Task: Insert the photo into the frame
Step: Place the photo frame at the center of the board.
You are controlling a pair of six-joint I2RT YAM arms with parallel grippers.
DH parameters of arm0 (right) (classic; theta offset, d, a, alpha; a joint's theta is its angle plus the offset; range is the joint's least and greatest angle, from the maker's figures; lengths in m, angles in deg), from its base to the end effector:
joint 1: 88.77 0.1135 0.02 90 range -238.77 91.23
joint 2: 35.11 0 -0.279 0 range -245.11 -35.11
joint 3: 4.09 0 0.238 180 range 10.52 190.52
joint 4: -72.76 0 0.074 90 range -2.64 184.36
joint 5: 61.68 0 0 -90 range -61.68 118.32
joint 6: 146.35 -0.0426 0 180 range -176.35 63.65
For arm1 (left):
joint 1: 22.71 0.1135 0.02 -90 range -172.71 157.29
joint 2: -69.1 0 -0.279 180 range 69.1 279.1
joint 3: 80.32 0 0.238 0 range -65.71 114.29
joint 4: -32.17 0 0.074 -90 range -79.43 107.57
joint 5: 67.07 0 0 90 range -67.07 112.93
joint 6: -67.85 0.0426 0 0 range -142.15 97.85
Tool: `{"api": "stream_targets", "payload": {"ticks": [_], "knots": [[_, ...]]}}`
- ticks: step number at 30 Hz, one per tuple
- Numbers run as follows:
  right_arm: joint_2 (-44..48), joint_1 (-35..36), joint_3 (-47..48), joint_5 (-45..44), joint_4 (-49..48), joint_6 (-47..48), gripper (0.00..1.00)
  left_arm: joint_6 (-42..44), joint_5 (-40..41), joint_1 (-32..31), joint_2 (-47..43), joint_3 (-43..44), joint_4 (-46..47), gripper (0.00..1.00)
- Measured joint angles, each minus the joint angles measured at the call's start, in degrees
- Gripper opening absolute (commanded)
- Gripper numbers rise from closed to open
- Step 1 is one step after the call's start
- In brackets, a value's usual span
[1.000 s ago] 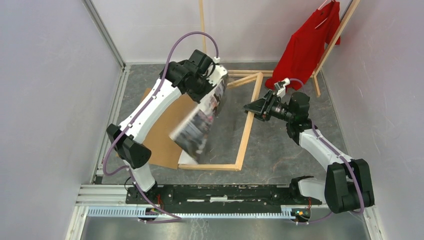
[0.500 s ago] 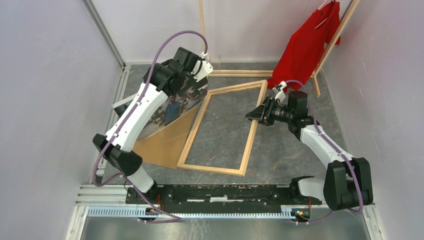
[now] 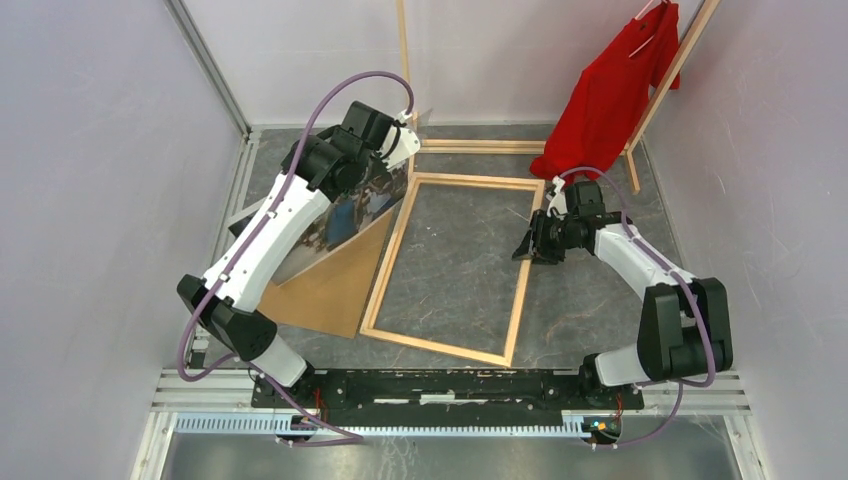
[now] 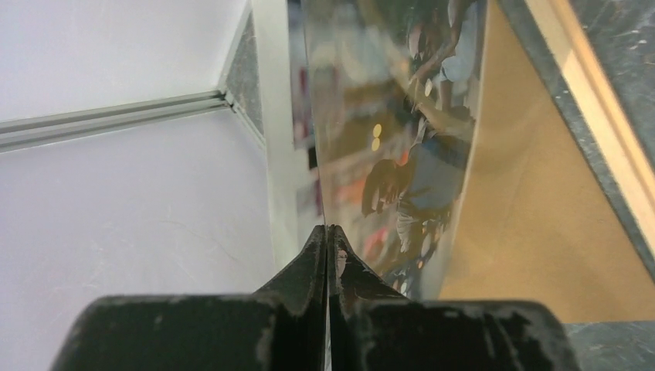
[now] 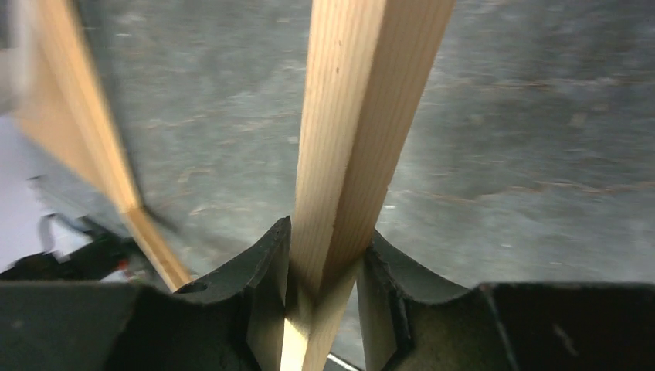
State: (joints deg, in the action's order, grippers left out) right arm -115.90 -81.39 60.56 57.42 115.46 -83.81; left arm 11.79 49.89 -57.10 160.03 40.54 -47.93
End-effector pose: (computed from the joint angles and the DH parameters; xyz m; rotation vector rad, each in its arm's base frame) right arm 0.2567 0.0541 0.2276 0.2722 2.6339 0.8745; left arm 0.2605 -0.1549 0.4252 1.1699 2.0931 0.5692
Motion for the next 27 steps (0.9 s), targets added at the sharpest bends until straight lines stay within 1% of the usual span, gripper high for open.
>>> {"api": "stream_targets", "payload": {"ticks": [4,8,11,16,18,20,21,22,23,25,27], "knots": [[-3.5,0.2,0.7,-9.1,2.3,5.8,0.43,2.9,3.1,0.0,-0.6,-2.2,3.6,0.02],[-7.2,1.2,3.0,-17.2,3.0,8.8,0.48,6.9,6.1,0.5,-2.2,-7.5,8.8,0.02],[-9.9,3.4,5.0,-21.9,2.9,9.9,0.59,8.6,6.9,1.1,-2.7,-9.6,10.5,0.02],[-12.1,7.0,6.8,-28.2,2.9,9.9,0.8,8.9,6.5,1.8,-2.6,-8.8,10.4,0.02],[-11.5,7.9,6.8,-29.6,3.0,9.5,0.85,8.2,5.0,1.9,-2.1,-6.0,8.1,0.02],[-9.4,8.2,6.7,-30.1,3.0,8.7,0.9,6.4,2.5,1.9,-0.3,0.2,3.9,0.02],[-6.8,8.2,6.7,-29.9,2.8,7.9,0.95,5.1,0.5,1.9,1.3,5.2,1.2,0.02],[-6.1,8.2,6.7,-29.8,2.6,7.7,0.98,4.2,-1.1,1.9,2.3,8.2,-0.1,0.02],[-4.0,8.2,6.7,-28.7,2.0,7.0,0.98,2.9,-3.8,1.9,3.4,11.7,-2.1,0.02],[0.2,8.1,6.6,-25.9,-0.1,5.6,0.98,0.7,-9.2,1.9,4.8,15.7,-4.8,0.02],[3.6,8.1,6.1,-22.2,-2.9,4.1,0.98,-0.9,-14.9,1.7,5.6,16.5,-7.5,0.05]]}}
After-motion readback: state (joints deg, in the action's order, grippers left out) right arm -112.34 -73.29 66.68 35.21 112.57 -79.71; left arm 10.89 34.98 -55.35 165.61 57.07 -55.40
